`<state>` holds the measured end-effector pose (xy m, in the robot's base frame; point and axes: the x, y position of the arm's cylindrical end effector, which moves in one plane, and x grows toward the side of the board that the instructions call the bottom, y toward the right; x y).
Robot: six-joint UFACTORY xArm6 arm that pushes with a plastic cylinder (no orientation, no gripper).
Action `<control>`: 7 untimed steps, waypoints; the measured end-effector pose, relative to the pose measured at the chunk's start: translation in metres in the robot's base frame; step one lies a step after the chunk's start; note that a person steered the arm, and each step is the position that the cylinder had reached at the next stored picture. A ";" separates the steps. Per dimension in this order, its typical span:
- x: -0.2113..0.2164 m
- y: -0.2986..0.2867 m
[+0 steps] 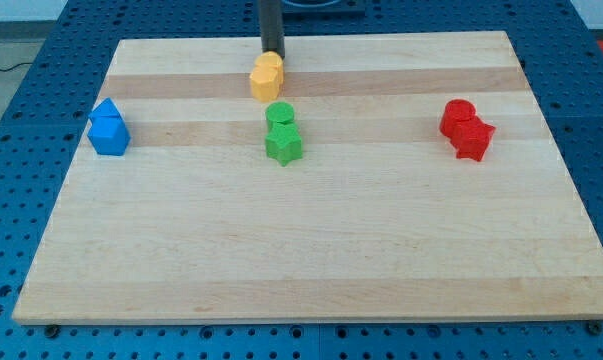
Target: Move the yellow hexagon towards the blue cube
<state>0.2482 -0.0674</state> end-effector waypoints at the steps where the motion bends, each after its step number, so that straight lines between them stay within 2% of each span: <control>1: 0.025 -0.005; 2: 0.019 -0.003; 3: 0.004 0.024; 4: 0.021 0.052; 5: 0.046 0.053; 7: 0.075 0.000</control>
<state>0.3227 -0.0671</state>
